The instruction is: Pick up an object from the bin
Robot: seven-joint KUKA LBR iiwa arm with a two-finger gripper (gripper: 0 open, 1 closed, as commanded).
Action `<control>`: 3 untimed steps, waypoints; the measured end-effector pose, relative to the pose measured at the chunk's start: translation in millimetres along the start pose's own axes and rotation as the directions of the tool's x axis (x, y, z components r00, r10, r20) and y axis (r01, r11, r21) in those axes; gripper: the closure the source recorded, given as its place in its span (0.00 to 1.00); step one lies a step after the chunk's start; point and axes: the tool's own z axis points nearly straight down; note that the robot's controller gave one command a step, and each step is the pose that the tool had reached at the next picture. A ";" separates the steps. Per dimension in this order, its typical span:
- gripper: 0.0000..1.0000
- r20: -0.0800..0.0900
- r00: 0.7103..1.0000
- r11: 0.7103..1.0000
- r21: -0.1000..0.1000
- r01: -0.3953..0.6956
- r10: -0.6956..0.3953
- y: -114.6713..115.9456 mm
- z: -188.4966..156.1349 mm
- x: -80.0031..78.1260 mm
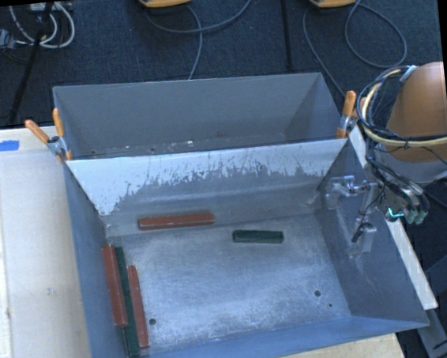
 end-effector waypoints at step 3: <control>0.00 0.011 0.996 0.996 0.000 -0.087 0.087 121.9 70.4 -35.5</control>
Offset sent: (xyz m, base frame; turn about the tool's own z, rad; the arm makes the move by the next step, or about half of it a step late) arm 0.0386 0.0756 -0.1242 0.1379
